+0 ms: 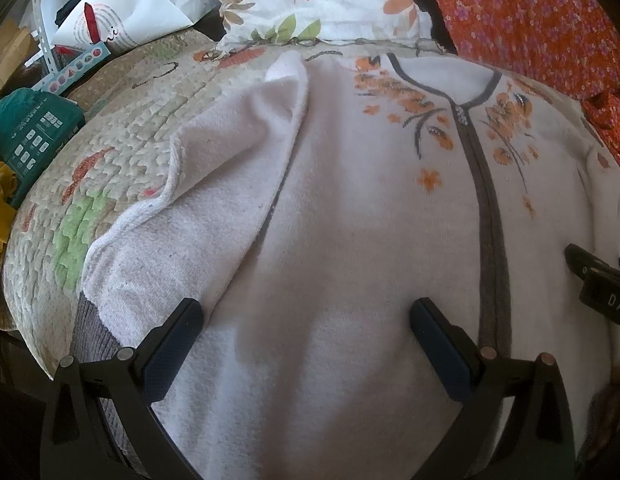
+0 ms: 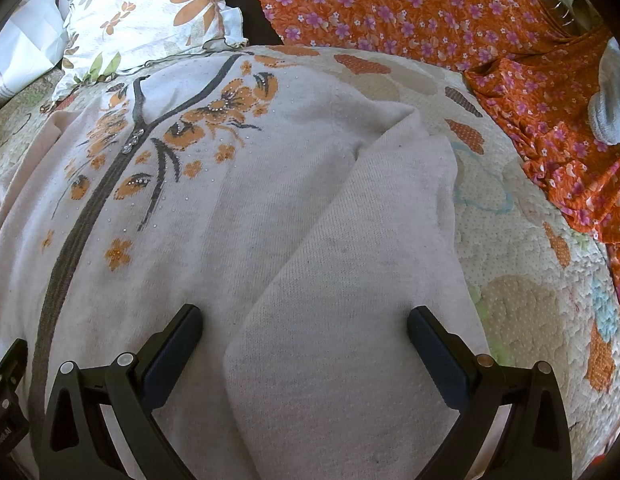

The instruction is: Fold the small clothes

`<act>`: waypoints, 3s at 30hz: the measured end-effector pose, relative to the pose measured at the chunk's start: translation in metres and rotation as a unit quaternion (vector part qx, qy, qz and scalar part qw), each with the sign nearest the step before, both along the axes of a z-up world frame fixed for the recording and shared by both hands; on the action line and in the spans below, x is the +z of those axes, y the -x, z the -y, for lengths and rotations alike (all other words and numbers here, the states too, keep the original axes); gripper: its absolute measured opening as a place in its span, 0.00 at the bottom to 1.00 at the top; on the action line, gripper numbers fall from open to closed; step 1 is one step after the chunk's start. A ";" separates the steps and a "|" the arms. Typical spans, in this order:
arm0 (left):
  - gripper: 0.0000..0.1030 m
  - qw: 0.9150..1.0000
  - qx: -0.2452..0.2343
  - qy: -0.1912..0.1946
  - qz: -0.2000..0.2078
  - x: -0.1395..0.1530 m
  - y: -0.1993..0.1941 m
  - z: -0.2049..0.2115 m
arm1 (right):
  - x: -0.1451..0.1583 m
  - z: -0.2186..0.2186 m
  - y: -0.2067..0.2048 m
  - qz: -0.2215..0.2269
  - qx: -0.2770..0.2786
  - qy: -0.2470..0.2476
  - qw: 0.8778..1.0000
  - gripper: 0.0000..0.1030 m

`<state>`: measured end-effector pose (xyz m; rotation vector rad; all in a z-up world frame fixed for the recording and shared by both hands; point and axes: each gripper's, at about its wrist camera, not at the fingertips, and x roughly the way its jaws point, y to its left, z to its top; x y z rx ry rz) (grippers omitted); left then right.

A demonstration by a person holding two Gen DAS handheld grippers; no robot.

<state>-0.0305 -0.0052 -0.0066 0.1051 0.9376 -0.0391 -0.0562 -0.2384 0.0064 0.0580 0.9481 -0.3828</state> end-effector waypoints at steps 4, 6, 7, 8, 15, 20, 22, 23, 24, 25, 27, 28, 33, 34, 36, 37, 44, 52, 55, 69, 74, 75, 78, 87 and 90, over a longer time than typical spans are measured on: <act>1.00 1.000 0.000 -0.001 0.010 0.000 0.002 0.000 | 0.000 0.000 0.000 0.001 0.000 0.001 1.000 1.00; 1.00 1.000 0.001 -0.001 0.015 0.000 0.003 0.000 | 0.000 -0.001 0.001 0.002 -0.001 0.001 1.000 1.00; 1.00 1.000 0.001 -0.001 0.016 0.000 0.004 0.000 | 0.000 -0.001 0.001 0.002 -0.001 0.001 1.000 1.00; 1.00 1.000 0.001 -0.001 0.017 0.000 0.004 0.001 | 0.000 0.000 0.002 0.002 -0.001 0.001 1.000 1.00; 1.00 1.000 0.003 -0.002 0.028 -0.001 0.006 0.001 | 0.000 -0.001 0.001 0.003 -0.001 0.001 1.000 1.00; 1.00 1.000 0.006 -0.002 0.030 -0.002 0.007 0.002 | 0.000 -0.001 0.001 0.004 -0.001 0.001 1.000 1.00; 1.00 1.000 0.006 -0.002 0.030 -0.002 0.007 0.002 | 0.000 -0.001 0.001 0.005 -0.001 0.002 1.000 1.00; 1.00 1.000 0.006 -0.002 0.030 -0.002 0.007 0.002 | 0.000 -0.002 0.001 0.005 -0.001 0.002 1.000 1.00; 1.00 0.999 0.006 -0.003 0.031 -0.002 0.007 0.002 | 0.000 -0.001 0.001 0.005 -0.001 0.002 1.000 1.00; 1.00 0.999 0.007 -0.002 0.032 -0.002 0.008 0.002 | 0.000 -0.002 0.001 0.005 -0.001 0.002 1.000 1.00; 1.00 0.999 0.007 -0.002 0.032 -0.002 0.008 0.001 | 0.000 -0.002 0.001 0.005 -0.001 0.002 1.000 1.00; 1.00 0.999 0.007 -0.002 0.032 -0.002 0.008 0.001 | 0.000 -0.002 0.001 0.005 -0.002 0.002 1.000 1.00; 1.00 0.999 0.006 -0.002 0.032 -0.002 0.008 0.001 | 0.000 -0.002 0.001 0.006 -0.002 0.002 1.000 1.00; 1.00 0.999 0.006 -0.002 0.032 -0.002 0.008 0.000 | 0.000 -0.002 0.001 0.006 -0.002 0.002 1.000 1.00; 1.00 0.999 0.007 -0.002 0.033 -0.002 0.008 0.000 | 0.000 -0.002 0.001 0.006 -0.002 0.002 1.000 1.00; 1.00 0.999 0.006 -0.002 0.032 -0.002 0.008 0.000 | 0.000 -0.002 0.001 0.007 -0.002 0.002 1.000 1.00; 1.00 1.000 0.007 -0.002 0.030 -0.002 0.008 -0.001 | 0.000 -0.002 0.001 0.007 -0.002 0.003 1.000 1.00; 1.00 0.997 -0.011 -0.062 0.049 0.004 0.009 0.014 | -0.001 -0.003 0.002 0.008 -0.002 0.003 1.000 1.00; 1.00 0.996 -0.015 -0.072 0.049 0.005 0.007 0.016 | -0.001 -0.003 0.002 0.008 -0.002 0.003 1.000 1.00; 1.00 0.997 -0.015 -0.061 0.034 0.005 0.003 0.015 | -0.001 -0.003 0.002 0.010 -0.003 0.005 1.000 1.00; 1.00 0.998 -0.015 -0.061 0.027 0.005 0.002 0.015 | -0.001 -0.003 0.002 0.010 -0.003 0.005 1.000 1.00; 1.00 0.998 -0.015 -0.061 0.024 0.005 0.001 0.015 | -0.001 -0.001 0.002 0.010 -0.003 0.005 1.000 1.00; 1.00 0.998 -0.012 -0.061 0.014 0.005 0.000 0.016 | -0.001 -0.003 0.002 0.009 -0.003 0.007 1.000 1.00; 1.00 0.999 -0.015 -0.050 -0.012 0.006 -0.007 0.014 | 0.000 0.001 0.001 0.004 -0.004 0.019 1.000 1.00; 1.00 0.999 -0.015 -0.039 -0.019 0.005 -0.008 0.011 | 0.001 0.003 0.002 0.006 -0.004 0.013 1.000 1.00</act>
